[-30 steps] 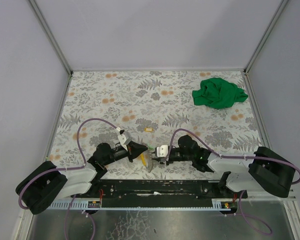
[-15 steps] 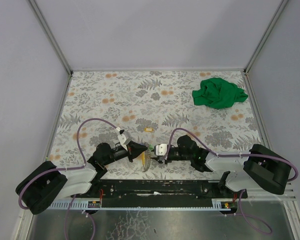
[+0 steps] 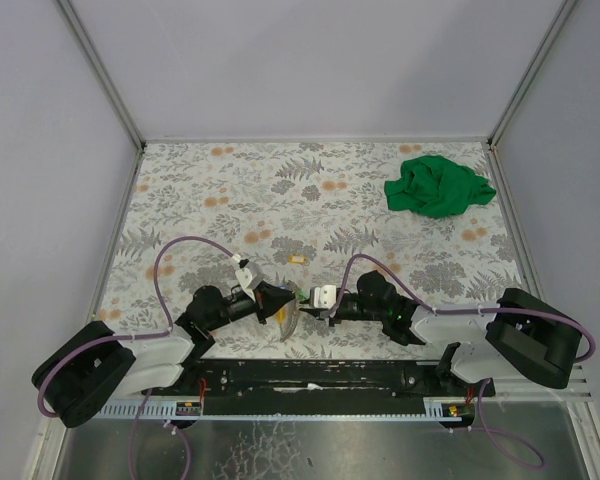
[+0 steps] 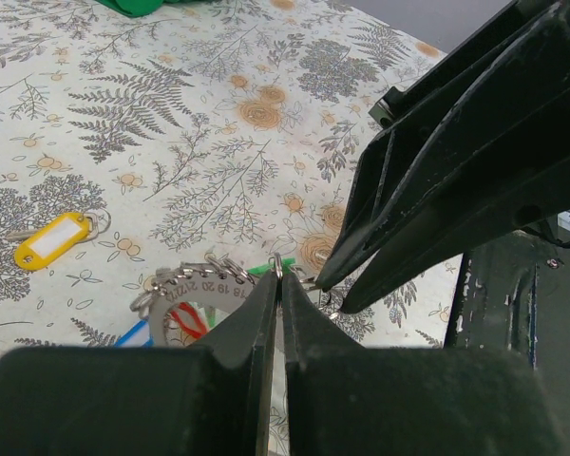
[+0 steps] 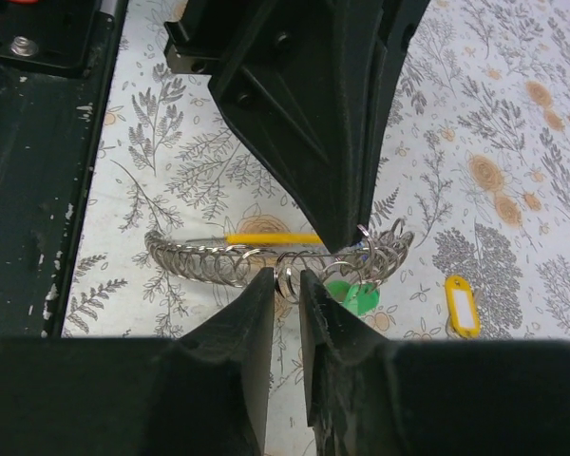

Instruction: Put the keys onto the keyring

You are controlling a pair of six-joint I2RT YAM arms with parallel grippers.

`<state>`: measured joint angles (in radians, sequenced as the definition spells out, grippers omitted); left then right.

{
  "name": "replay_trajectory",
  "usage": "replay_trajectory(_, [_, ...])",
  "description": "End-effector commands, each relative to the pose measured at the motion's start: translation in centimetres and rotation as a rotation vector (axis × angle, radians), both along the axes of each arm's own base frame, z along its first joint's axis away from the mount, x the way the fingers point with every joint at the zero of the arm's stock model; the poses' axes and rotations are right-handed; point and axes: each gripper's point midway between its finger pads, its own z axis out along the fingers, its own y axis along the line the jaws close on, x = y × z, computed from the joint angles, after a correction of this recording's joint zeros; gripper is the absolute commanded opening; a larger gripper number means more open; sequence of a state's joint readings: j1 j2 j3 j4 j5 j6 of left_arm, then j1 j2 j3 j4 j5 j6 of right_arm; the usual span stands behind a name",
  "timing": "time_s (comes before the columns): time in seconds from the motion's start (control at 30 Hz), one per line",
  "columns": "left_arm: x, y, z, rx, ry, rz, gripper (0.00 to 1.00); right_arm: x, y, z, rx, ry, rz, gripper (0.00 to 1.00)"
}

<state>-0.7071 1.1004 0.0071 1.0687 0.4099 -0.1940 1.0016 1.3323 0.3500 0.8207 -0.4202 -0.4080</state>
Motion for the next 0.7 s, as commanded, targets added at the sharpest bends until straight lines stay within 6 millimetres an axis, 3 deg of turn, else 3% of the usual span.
replay_trajectory(0.0, [0.25,-0.56,2.92,-0.075,-0.083,-0.009,0.0,0.88,0.12,0.89,0.024,-0.031,-0.046,0.21])
replay_trajectory(0.23, [0.24,-0.68,2.87,-0.072,-0.079,-0.015,0.0,1.37,-0.1,0.67,0.006,-0.04,-0.071,0.12])
replay_trajectory(0.67, [0.17,-0.92,3.19,-0.096,-0.059,-0.023,0.0,0.8,0.71,0.05,-0.006,-0.026,-0.032,0.16])
